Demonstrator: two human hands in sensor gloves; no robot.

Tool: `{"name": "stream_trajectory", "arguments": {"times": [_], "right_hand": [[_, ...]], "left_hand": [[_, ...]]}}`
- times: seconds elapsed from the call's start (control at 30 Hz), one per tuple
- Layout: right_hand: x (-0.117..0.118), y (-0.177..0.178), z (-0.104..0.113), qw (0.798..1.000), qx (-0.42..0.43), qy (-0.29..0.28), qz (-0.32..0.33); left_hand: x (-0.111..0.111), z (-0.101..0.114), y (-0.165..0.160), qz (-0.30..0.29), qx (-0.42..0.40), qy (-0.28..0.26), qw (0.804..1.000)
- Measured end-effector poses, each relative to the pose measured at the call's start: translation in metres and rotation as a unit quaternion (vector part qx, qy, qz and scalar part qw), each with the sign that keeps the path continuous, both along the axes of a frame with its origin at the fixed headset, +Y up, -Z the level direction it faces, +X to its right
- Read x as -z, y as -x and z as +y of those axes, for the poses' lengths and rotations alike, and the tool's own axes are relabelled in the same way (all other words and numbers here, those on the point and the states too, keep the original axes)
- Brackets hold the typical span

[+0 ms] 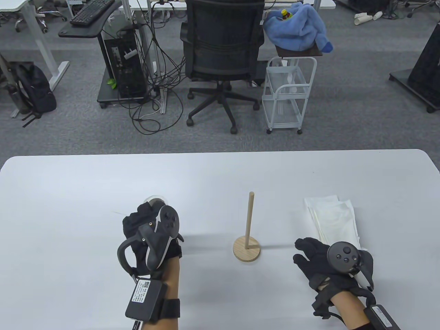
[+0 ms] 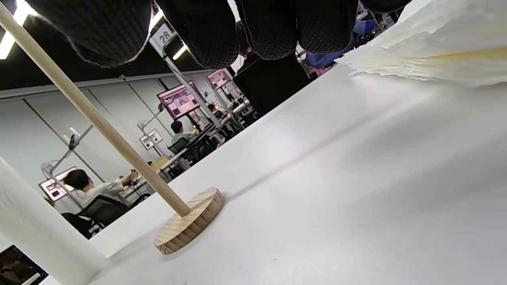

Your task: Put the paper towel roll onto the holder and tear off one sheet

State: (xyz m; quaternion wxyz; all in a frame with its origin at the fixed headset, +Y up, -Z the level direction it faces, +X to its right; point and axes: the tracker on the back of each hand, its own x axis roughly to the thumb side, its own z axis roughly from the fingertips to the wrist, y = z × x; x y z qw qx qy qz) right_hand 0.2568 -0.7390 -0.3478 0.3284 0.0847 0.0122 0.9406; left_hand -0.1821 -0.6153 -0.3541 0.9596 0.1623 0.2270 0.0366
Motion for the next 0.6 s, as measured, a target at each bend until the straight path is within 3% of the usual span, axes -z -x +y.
{"name": "stream_trajectory", "arguments": {"times": [0.17,0.6], "right_hand": [[0.000,-0.001,0.001,1.000,-0.001,-0.003,-0.002],[0.002,-0.004,-0.003,1.000,-0.007,0.010,-0.008]], "left_hand": [[-0.011,0.013,0.003,-0.042,0.006,-0.026,0.999],[-0.032,0.102,0.012,-0.186,-0.082,-0.125,0.971]]}}
